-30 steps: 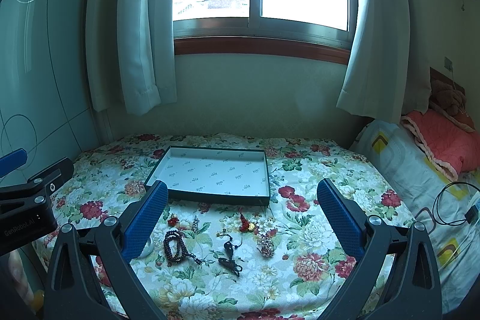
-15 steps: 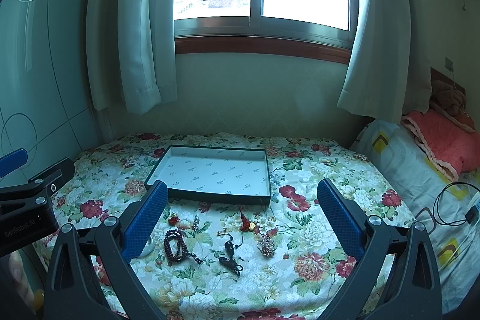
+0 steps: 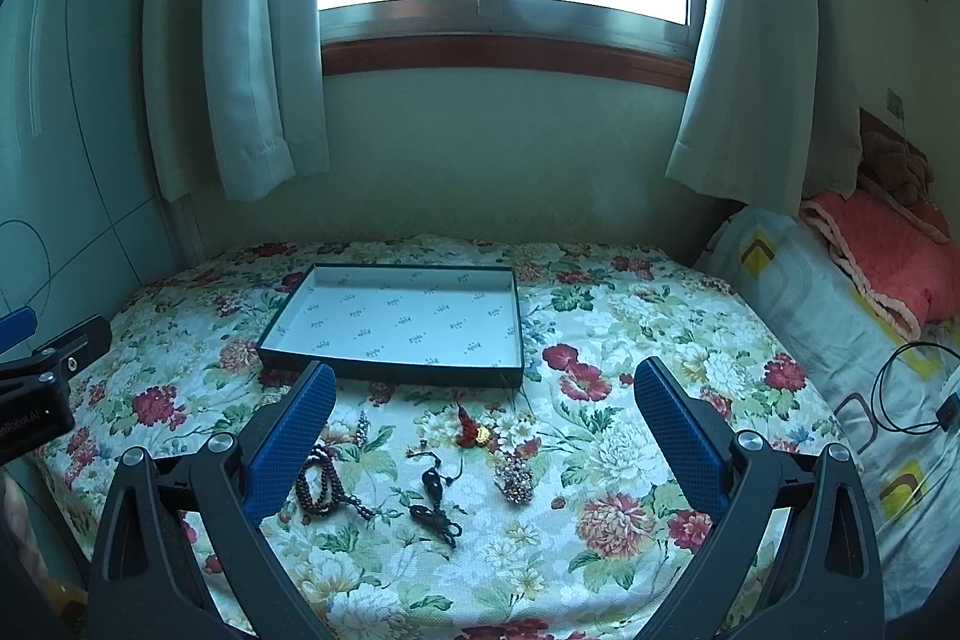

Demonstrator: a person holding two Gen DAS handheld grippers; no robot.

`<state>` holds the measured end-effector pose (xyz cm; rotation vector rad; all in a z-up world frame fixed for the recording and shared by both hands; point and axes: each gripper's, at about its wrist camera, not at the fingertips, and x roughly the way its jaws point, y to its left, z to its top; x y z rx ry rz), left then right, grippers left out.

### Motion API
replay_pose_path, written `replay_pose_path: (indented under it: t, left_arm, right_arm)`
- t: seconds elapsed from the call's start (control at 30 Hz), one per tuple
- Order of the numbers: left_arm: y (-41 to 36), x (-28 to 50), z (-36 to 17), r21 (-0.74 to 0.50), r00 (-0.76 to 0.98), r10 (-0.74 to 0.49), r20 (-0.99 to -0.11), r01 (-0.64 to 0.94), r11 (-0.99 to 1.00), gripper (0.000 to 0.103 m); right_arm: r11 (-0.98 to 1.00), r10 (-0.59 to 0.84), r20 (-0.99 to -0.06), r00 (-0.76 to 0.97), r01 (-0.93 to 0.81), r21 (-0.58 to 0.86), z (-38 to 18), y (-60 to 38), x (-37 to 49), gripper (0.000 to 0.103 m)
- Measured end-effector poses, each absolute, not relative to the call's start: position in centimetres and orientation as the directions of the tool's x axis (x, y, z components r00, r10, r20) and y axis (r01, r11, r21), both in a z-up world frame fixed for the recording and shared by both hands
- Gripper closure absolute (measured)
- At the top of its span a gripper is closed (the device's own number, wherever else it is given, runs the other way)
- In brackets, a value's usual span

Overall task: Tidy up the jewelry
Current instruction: 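Lower the right tool onto the pearl brooch and close it while the left tool approaches the bangle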

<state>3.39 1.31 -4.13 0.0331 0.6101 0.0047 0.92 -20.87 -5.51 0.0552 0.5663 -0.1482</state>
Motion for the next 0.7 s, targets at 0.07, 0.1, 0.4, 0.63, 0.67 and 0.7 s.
replay_pose_path:
  t: [0.07,0.1,0.4,0.63,0.67,0.7]
  left_arm:
    - [2.0,5.1,-6.0,0.023,0.786,0.022,-0.618,-0.01,1.0,0.002]
    - [2.4,6.0,-6.9,0.017,0.766,0.025,-0.643,-0.019,1.0,0.002]
    - [5.5,11.7,-17.7,-0.105,0.509,-0.057,-0.859,-0.066,0.992,0.013]
    - [5.0,13.1,-21.1,-0.088,0.447,-0.056,-0.893,-0.052,0.995,0.027]
    - [5.0,13.3,-21.3,-0.081,0.442,-0.049,-0.896,-0.054,0.995,0.027]
    - [5.0,13.4,-21.5,-0.078,0.436,-0.047,-0.899,-0.054,0.995,0.027]
  right_arm:
    - [0.986,-0.122,-0.577,0.808,0.167,0.027,-7.4,-22.1,2.3,0.004]
    - [0.985,-0.115,-0.598,0.793,0.171,0.037,-8.3,-22.7,2.9,0.004]
    - [0.976,-0.072,-0.778,0.624,0.204,0.073,-17.9,-26.1,7.5,0.005]
    - [0.981,-0.035,-0.819,0.572,0.175,0.08,-21.2,-25.9,9.4,0.034]
    - [0.982,-0.035,-0.827,0.562,0.174,0.077,-21.6,-25.9,9.8,0.045]
    - [0.981,-0.036,-0.834,0.55,0.178,0.075,-22.0,-26.0,10.1,0.054]
